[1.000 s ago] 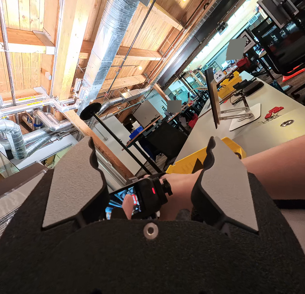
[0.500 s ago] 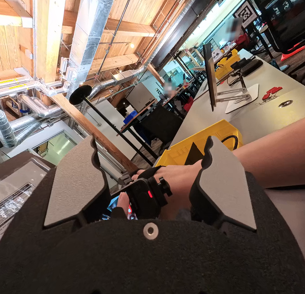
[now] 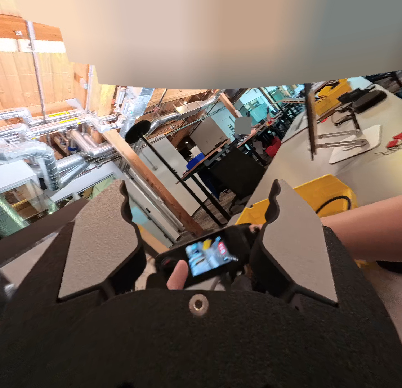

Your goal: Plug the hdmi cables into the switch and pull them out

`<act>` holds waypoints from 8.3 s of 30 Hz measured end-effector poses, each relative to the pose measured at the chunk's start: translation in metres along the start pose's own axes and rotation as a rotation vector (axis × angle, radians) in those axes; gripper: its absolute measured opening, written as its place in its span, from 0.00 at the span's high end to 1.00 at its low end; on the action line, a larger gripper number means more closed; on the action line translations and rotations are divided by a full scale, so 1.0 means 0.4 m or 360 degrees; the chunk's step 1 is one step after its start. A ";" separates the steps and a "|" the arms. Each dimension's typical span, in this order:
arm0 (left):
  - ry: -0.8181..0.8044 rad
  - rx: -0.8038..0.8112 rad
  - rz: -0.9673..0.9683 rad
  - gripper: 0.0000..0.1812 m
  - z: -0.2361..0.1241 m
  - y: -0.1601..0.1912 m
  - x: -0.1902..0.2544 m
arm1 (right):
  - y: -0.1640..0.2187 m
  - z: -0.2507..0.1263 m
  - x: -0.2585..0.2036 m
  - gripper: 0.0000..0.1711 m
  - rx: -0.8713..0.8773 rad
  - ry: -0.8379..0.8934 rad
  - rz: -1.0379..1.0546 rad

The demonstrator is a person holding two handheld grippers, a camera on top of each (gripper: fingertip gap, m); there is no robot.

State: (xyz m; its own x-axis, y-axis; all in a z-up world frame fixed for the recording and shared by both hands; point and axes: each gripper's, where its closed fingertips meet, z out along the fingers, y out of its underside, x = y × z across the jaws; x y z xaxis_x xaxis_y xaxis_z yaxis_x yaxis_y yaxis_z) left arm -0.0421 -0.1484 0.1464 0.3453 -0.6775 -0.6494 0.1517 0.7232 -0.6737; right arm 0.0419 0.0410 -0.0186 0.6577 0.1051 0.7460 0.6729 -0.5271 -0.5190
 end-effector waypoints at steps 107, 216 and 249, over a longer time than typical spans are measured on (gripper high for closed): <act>0.1145 -0.2091 0.0553 0.88 -0.791 0.668 -0.517 | -0.016 -0.080 0.149 0.86 0.0634 -0.0291 -0.0104; -0.0168 -0.1310 0.0857 0.88 -0.123 0.620 -0.086 | -0.168 -0.170 -0.166 0.87 0.0838 -0.1055 0.0664; -0.0156 -0.1267 0.0738 0.88 -0.103 0.600 -0.074 | -0.150 -0.188 -0.145 0.87 0.0688 -0.1123 0.0573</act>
State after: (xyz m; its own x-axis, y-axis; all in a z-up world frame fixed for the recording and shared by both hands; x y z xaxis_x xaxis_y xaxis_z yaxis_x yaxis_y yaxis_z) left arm -0.0541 0.0397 -0.0106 0.2949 -0.3027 -0.9063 -0.6898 0.5889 -0.4212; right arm -0.0621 0.0030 0.0007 0.8123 0.5630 0.1522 0.3607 -0.2799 -0.8897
